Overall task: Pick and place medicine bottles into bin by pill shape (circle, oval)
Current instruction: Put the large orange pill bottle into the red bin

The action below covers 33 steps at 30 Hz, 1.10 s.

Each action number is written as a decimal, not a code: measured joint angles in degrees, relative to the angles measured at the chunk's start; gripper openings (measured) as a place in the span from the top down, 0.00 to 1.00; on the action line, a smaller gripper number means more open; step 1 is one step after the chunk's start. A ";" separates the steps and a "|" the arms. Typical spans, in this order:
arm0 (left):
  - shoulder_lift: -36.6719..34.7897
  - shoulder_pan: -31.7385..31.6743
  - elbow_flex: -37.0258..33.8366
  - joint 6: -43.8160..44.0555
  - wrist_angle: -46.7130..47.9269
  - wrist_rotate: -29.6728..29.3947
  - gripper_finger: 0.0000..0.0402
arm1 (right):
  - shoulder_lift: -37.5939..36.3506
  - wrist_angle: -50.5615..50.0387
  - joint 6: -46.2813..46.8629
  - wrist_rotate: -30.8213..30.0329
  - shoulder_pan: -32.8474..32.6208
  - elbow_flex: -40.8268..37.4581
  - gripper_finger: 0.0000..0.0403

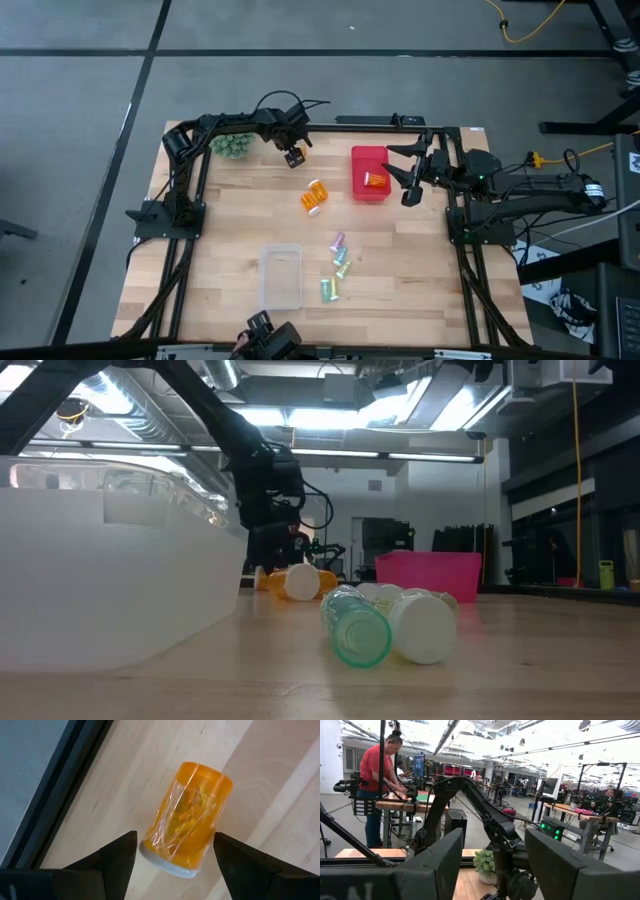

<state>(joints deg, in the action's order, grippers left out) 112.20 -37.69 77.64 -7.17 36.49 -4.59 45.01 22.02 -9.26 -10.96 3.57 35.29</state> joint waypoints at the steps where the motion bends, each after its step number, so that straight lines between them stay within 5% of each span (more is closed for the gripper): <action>1: 0.00 0.02 -0.03 0.10 -0.43 0.03 0.36 | 0.00 -0.01 0.00 0.00 0.00 0.00 0.46; 33: 0.00 4.21 -0.05 0.99 -1.15 2.55 0.36 | 0.00 0.00 0.00 0.00 0.00 0.00 0.46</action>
<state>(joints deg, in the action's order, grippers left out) 112.20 -33.48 77.58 -6.17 35.33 -2.04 45.01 22.02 -9.26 -10.96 3.57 35.29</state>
